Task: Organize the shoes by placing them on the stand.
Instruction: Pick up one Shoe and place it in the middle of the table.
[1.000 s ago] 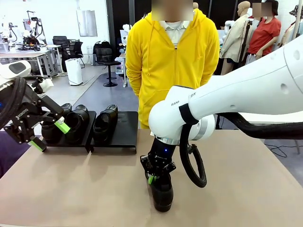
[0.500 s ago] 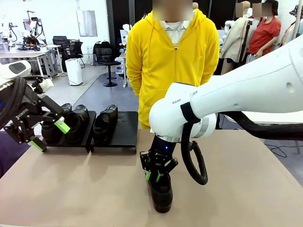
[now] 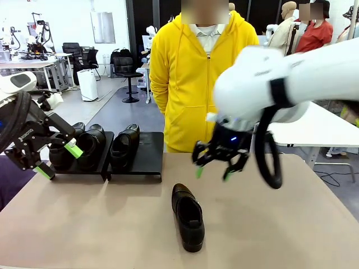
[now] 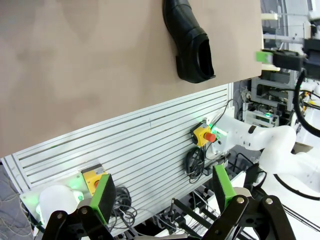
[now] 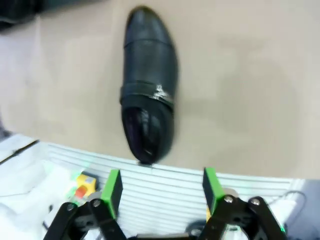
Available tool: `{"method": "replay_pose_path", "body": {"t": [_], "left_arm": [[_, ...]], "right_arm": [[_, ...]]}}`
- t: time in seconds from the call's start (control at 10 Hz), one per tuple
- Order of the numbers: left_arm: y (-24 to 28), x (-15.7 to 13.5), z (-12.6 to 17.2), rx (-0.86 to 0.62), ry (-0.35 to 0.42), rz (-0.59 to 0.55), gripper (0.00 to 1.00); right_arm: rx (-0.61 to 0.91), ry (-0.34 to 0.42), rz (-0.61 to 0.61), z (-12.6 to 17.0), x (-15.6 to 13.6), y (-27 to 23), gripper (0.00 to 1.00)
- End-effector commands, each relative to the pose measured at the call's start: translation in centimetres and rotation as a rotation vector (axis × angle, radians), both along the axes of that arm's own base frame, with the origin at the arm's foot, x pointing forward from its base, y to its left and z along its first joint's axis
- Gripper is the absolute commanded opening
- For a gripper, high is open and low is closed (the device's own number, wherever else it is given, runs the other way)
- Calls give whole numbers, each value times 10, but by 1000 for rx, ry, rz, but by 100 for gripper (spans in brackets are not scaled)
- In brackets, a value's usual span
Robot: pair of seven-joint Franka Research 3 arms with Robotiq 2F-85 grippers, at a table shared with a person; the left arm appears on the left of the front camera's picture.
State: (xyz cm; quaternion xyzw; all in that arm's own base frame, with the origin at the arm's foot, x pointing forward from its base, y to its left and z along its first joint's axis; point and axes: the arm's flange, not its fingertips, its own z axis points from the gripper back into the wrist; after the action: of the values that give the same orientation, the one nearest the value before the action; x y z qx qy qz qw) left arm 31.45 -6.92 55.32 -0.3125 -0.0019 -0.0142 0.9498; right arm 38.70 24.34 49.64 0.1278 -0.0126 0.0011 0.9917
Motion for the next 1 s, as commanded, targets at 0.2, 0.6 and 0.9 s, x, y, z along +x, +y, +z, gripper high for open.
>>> {"method": "replay_pose_path", "body": {"t": [0.2,0.6,0.9], "left_arm": [[1,0,1,-22,-8,-17,100],[1,0,1,-22,-8,-17,100],[1,0,1,-22,-8,-17,100]], "right_arm": [[199,1,-115,60,-57,-184,100],[427,-68,-310,33,-82,-281,100],[326,-12,-256,67,-96,-276,100]]}}
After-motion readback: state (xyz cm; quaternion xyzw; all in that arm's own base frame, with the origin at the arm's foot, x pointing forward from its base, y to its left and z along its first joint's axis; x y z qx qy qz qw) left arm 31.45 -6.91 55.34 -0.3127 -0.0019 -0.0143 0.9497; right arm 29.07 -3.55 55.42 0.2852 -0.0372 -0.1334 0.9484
